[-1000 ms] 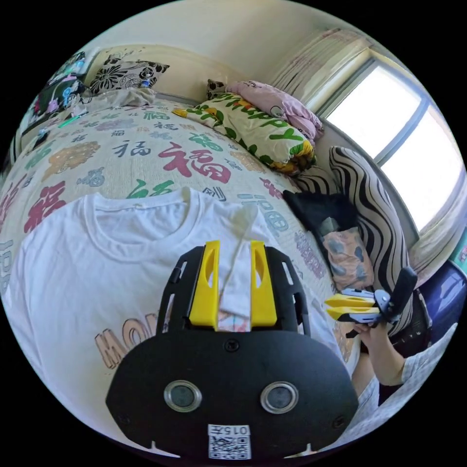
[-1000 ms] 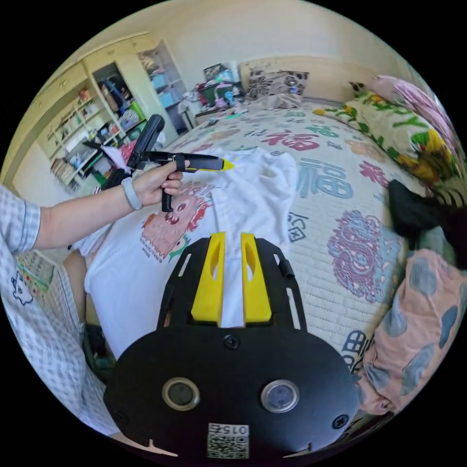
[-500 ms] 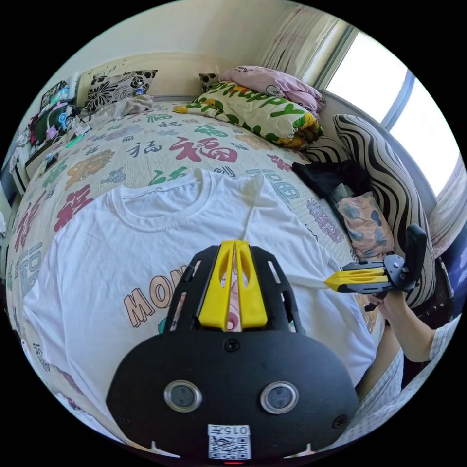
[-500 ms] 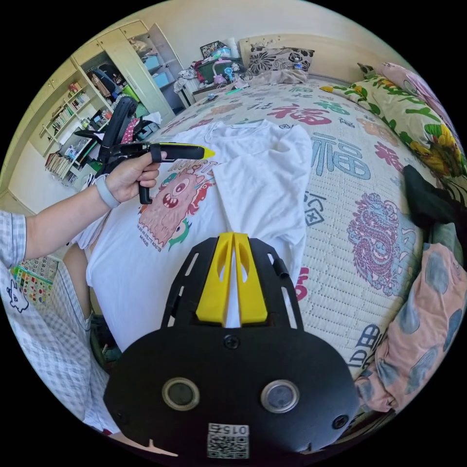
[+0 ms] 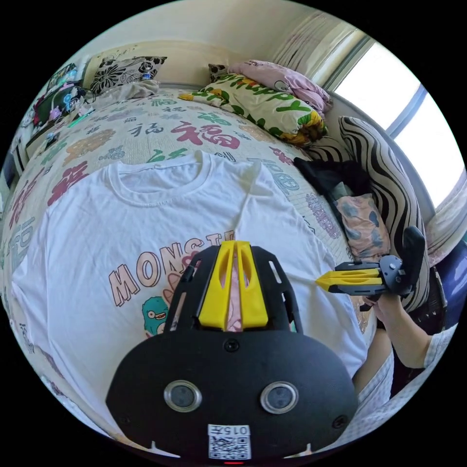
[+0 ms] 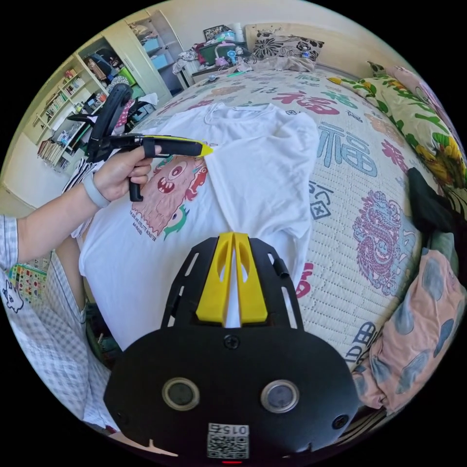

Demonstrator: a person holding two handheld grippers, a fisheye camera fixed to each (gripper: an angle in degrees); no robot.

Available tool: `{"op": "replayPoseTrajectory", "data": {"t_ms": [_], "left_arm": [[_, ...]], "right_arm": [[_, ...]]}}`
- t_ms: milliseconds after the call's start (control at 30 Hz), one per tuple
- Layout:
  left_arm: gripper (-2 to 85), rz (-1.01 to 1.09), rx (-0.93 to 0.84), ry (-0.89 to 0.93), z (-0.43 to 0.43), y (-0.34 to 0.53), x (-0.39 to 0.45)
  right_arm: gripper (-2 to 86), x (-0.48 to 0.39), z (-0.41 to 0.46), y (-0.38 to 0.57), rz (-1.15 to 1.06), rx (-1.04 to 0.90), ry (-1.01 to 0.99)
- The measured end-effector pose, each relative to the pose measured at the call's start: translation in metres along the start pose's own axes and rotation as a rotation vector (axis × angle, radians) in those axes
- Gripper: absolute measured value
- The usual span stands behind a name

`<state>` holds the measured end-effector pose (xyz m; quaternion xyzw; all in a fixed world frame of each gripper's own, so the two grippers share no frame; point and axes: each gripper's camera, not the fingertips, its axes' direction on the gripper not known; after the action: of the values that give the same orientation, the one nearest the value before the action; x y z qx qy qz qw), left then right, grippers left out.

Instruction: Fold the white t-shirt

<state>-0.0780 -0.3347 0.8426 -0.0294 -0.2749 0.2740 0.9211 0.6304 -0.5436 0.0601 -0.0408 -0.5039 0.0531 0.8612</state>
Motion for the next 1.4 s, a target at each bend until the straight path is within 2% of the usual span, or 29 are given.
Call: {"op": "replayPoseTrajectory", "data": {"t_ms": [67, 167, 333, 433, 600, 667, 767, 867, 933, 1033, 1167, 1300, 1400], "left_arm": [[1.4, 0.055, -0.063, -0.063, 0.000, 0.005, 0.017], [4.8, 0.221, -0.112, -0.276, -0.014, 0.010, 0.060], [9.2, 0.636, -0.058, -0.668, -0.053, 0.050, 0.148], [9.4, 0.739, -0.001, -0.795, -0.080, 0.083, 0.169], [9.4, 0.731, 0.025, -0.865, -0.133, 0.128, 0.160], [9.3, 0.686, 0.027, -0.876, -0.155, 0.142, 0.145], [9.1, 0.510, 0.022, -0.828, -0.199, 0.162, 0.103], [9.0, 0.158, 0.047, -0.661, -0.251, 0.187, 0.037], [9.0, -0.129, 0.134, -0.542, -0.291, 0.218, -0.015], [9.3, -0.345, 0.233, -0.555, -0.328, 0.248, -0.058], [10.4, -0.548, 0.319, -0.550, -0.361, 0.262, -0.103], [10.9, -0.772, 0.346, -0.494, -0.382, 0.279, -0.161], [6.9, -0.862, 0.333, -0.413, -0.386, 0.289, -0.196]], "right_arm": [[-0.6, -0.001, 0.017, -0.003, 0.007, -0.026, 0.005], [-0.5, -0.002, 0.040, -0.005, 0.029, -0.026, -0.002], [-0.3, -0.016, 0.062, -0.004, 0.040, -0.001, 0.037], [-0.3, -0.029, 0.081, -0.003, 0.022, -0.038, 0.044], [-0.5, -0.059, 0.121, -0.025, -0.019, -0.086, 0.085], [-0.5, -0.073, 0.134, -0.041, -0.048, -0.092, 0.087], [-0.5, -0.099, 0.161, -0.077, -0.113, -0.088, 0.083], [-0.4, -0.130, 0.188, -0.122, -0.185, -0.065, 0.038], [-0.1, -0.151, 0.204, -0.153, -0.232, -0.040, 0.012], [0.9, -0.188, 0.236, -0.213, -0.304, -0.004, -0.055], [4.1, -0.246, 0.298, -0.296, -0.402, -0.022, -0.095], [5.6, -0.303, 0.374, -0.361, -0.478, -0.139, -0.059], [6.6, -0.327, 0.423, -0.391, -0.492, -0.219, -0.026]]}}
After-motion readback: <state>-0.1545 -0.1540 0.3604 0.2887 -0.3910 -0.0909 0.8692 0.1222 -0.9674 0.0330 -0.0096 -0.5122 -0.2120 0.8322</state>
